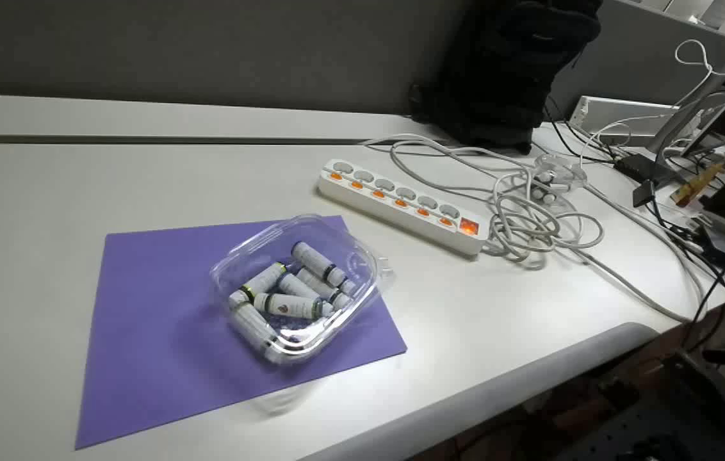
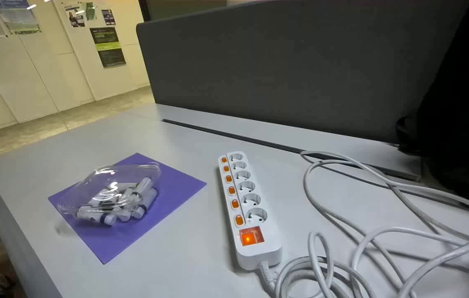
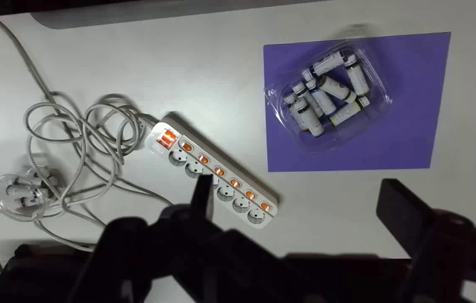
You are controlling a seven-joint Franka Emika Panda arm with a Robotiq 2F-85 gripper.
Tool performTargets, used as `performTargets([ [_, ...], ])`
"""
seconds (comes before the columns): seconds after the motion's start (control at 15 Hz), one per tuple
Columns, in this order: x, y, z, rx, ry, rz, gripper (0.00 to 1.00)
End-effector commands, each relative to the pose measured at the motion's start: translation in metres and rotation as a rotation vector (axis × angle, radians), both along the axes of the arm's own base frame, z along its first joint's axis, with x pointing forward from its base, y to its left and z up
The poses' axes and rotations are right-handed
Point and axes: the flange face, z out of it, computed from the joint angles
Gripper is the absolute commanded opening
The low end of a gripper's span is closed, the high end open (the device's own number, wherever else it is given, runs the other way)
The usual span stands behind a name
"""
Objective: Turn off the fourth switch from the left
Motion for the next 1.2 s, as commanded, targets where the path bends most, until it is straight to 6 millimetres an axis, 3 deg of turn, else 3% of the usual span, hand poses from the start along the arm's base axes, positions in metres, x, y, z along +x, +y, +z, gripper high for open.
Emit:
performTargets([
  [0.0, 0.0, 0.0, 0.001, 0.0, -0.001, 0.0, 1.0],
  [0.67, 0.003, -0.001, -0.001, 0.004, -0.016, -0.025, 1.0],
  [0.87, 0.022, -0.012, -0.017, 0.015, -0.089, -0.129, 1.0],
  [1.13, 0.057, -0.043, -0.063, 0.067, -0.144, -0.261, 1.0],
])
